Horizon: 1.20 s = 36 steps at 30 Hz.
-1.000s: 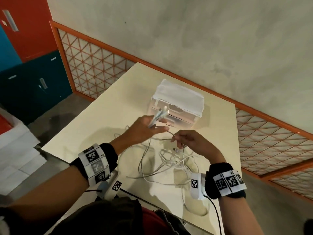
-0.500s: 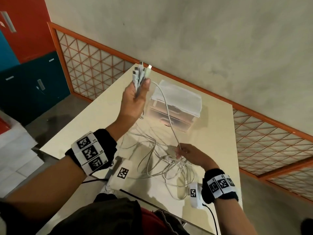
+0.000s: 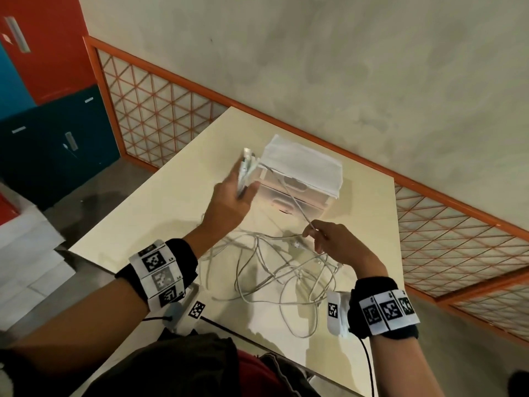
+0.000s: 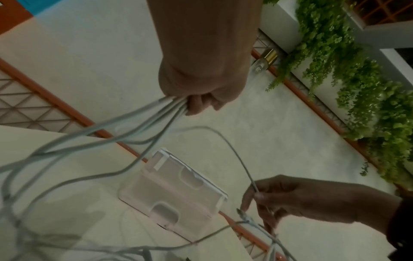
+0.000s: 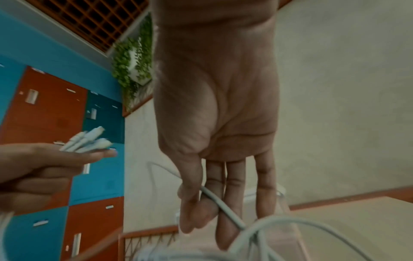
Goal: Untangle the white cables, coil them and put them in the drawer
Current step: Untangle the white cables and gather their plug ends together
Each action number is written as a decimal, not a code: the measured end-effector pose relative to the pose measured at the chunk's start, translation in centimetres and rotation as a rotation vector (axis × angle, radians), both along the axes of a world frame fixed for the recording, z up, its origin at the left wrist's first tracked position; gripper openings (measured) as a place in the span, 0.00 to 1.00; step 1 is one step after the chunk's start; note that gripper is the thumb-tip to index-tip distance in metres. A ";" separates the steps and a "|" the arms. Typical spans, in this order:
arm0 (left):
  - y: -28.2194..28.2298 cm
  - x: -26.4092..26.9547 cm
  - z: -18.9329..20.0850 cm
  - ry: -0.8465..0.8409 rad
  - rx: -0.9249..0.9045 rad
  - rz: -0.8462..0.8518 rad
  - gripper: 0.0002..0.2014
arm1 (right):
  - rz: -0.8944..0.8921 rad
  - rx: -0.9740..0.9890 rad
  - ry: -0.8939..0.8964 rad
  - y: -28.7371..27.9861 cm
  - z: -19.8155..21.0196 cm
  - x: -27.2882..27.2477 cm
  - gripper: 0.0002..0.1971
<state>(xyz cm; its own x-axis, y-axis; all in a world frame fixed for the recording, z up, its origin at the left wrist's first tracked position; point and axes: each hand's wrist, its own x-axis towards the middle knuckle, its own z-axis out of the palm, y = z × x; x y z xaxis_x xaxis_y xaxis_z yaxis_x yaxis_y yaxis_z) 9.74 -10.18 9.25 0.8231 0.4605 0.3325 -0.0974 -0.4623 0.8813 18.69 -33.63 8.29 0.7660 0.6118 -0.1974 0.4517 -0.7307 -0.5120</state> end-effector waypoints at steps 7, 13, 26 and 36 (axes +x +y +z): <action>-2.5 -0.1 -1.0 0.251 0.008 -0.451 0.17 | 0.138 0.140 -0.003 2.1 3.9 -1.5 0.12; -2.8 0.3 0.5 0.194 0.055 -0.462 0.21 | 0.163 0.251 0.093 1.9 3.5 -2.0 0.12; -2.1 0.7 -0.9 0.482 0.310 -0.608 0.14 | 0.115 0.371 0.239 1.1 1.2 -2.3 0.12; 1.7 1.1 1.0 0.138 0.277 -0.095 0.24 | -0.169 0.020 0.053 -2.5 -6.9 0.6 0.12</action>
<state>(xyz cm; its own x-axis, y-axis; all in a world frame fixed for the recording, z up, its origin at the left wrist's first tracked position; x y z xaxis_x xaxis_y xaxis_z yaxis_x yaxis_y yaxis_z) 10.83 -8.52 10.23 0.9043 0.2865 0.3165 -0.0400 -0.6813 0.7310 19.26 -36.18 1.40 0.8468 0.4797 -0.2297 0.2955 -0.7834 -0.5467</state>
